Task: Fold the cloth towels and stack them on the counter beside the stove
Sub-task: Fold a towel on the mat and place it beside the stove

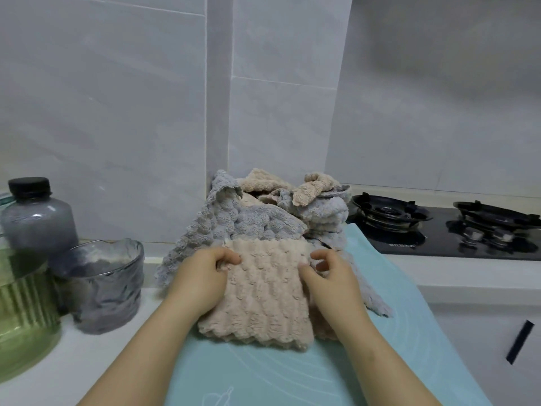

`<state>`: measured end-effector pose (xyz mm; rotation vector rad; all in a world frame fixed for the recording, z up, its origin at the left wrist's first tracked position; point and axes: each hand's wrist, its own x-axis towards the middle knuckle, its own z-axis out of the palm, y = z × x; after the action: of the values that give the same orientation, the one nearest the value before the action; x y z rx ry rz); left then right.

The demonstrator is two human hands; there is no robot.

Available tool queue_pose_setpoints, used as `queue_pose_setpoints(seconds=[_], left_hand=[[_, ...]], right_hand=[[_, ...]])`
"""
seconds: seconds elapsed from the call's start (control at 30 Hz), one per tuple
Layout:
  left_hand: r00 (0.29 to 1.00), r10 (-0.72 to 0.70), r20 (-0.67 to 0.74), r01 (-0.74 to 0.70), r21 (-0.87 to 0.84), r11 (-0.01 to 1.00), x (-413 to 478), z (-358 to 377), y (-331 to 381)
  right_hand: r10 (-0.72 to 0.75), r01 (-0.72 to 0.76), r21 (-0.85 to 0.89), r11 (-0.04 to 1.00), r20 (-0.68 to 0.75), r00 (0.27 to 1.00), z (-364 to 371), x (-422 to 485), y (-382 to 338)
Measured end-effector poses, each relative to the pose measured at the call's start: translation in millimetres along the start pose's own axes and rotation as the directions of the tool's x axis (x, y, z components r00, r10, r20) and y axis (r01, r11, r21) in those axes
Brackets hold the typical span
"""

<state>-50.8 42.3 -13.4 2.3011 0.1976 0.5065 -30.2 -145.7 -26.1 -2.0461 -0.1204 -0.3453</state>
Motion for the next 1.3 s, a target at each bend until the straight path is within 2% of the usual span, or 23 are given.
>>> queue_pose_setpoints(seconds=[0.1,0.17,0.23,0.33,0.43,0.5,0.53,0.6,0.67,0.7,0.77,0.83,0.93,1.03,1.1,1.2,1.3], left_hand=[[1.000,0.026,-0.004,-0.026,0.056,0.998,-1,3,2],[0.996,0.044,0.082,-0.047,0.028,0.999,-1,5,1],[0.985,0.016,0.174,-0.040,0.132,0.990,-3,9,0],[0.980,-0.023,0.198,-0.023,0.228,0.973,-8,12,-3],[0.971,-0.033,0.238,0.003,0.122,0.993,-9,7,-1],[0.972,-0.042,0.232,0.035,0.033,0.999,-9,4,3],[0.975,-0.047,0.217,0.057,-0.039,0.998,-9,2,6],[0.982,-0.044,0.181,0.106,-0.351,0.930,-9,-3,11],[0.974,-0.067,0.215,0.195,-0.654,0.731,-11,-7,17],[0.966,-0.083,0.245,0.240,-0.728,0.642,-12,-9,20],[0.943,-0.078,0.323,0.314,-0.789,0.529,-10,-11,22],[0.918,-0.049,0.393,0.367,-0.796,0.482,-9,-11,21],[0.920,-0.046,0.389,0.346,-0.751,0.563,-9,-5,18],[0.953,-0.086,0.292,0.288,-0.778,0.559,-8,1,19],[0.959,-0.072,0.274,0.270,-0.810,0.521,-8,1,21],[0.924,-0.017,0.381,0.335,-0.791,0.512,-9,6,15],[0.876,0.009,0.482,0.396,-0.730,0.557,-15,10,11]], right_hand=[[0.034,-0.031,-0.055,0.998,0.049,0.998,0,-5,-4],[0.067,-0.064,-0.044,0.997,0.089,0.994,-2,-8,-6],[0.084,-0.071,-0.088,0.994,0.154,0.985,-1,-10,-8],[0.062,-0.035,-0.132,0.991,0.211,0.976,5,-8,-5],[0.066,-0.071,0.020,0.997,0.209,0.976,7,-6,-3],[0.118,-0.156,0.168,0.973,0.218,0.969,4,-5,-5],[0.145,-0.206,0.251,0.946,0.240,0.960,3,-5,-5],[0.180,-0.317,0.438,0.841,0.326,0.928,-1,-3,-6],[0.176,-0.422,0.596,0.684,0.427,0.887,-5,0,-8],[0.161,-0.465,0.646,0.605,0.473,0.867,-6,3,-7],[0.116,-0.534,0.697,0.479,0.553,0.825,-5,6,-5],[0.083,-0.582,0.712,0.393,0.603,0.793,-4,9,-2],[0.071,-0.621,0.719,0.312,0.634,0.770,-8,9,-1],[0.104,-0.625,0.688,0.368,0.638,0.763,-10,11,-2],[0.156,-0.572,0.660,0.487,0.578,0.801,-8,12,-1],[0.221,-0.454,0.620,0.640,0.417,0.882,-6,15,4],[0.186,-0.399,0.641,0.656,0.375,0.908,-5,12,8]])
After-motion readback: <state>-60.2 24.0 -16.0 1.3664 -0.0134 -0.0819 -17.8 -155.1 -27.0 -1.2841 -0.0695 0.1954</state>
